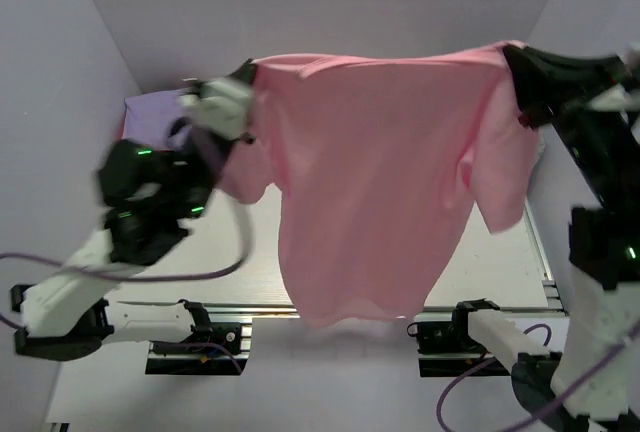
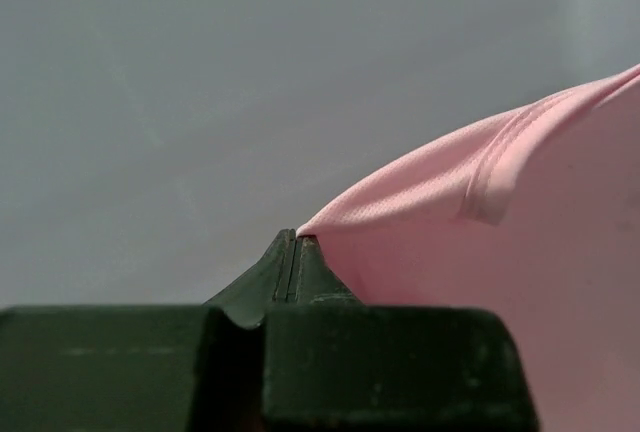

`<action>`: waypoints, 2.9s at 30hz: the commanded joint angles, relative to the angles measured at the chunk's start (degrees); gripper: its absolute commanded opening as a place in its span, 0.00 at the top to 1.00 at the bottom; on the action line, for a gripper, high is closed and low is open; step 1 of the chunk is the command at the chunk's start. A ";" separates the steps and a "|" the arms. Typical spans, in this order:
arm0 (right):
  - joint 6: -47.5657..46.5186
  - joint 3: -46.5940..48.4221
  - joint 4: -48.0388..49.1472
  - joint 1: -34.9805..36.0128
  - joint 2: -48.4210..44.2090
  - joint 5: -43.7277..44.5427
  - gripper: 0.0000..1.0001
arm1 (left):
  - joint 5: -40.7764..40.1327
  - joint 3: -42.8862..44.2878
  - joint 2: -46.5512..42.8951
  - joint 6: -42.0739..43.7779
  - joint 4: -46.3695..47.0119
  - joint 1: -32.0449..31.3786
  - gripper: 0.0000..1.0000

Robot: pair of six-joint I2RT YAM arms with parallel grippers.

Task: Fold and stack the t-shirts
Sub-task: Flatten out the tshirt

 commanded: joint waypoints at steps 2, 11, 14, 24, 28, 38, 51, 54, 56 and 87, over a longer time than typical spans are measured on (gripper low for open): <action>-1.06 -4.35 5.78 -0.49 11.91 5.62 1.00 | -21.56 -5.20 9.87 17.57 26.89 1.03 1.00; 4.65 9.07 12.37 -0.49 32.66 1.75 1.00 | -16.03 -1.25 19.62 20.82 34.63 10.67 1.00; 6.32 15.48 13.43 -0.32 38.63 1.66 1.00 | -13.22 6.81 27.08 20.21 33.49 15.42 1.00; 6.06 16.04 29.49 -0.40 45.57 3.42 1.00 | -7.33 30.74 46.88 18.88 31.38 28.88 1.00; 5.54 20.32 33.81 -0.58 49.45 2.54 1.00 | -3.64 36.46 51.46 16.70 31.28 35.02 1.00; 2.03 22.55 37.51 -0.58 51.13 5.44 1.00 | 4.02 37.44 48.31 13.44 31.29 39.17 1.00; -1.14 10.68 31.63 -0.40 34.08 6.32 1.00 | 5.07 24.16 31.70 13.01 24.71 38.03 1.00; -1.32 8.92 29.78 -0.49 29.95 5.79 1.00 | 6.82 22.23 25.90 10.99 20.50 38.03 1.00; -1.67 6.99 28.11 -0.49 25.84 5.53 1.00 | 9.98 19.51 20.55 9.49 18.29 38.03 1.00; -4.48 -19.90 23.18 -0.49 -9.53 8.78 1.00 | 48.33 -7.03 -15.78 -1.33 5.00 39.09 1.00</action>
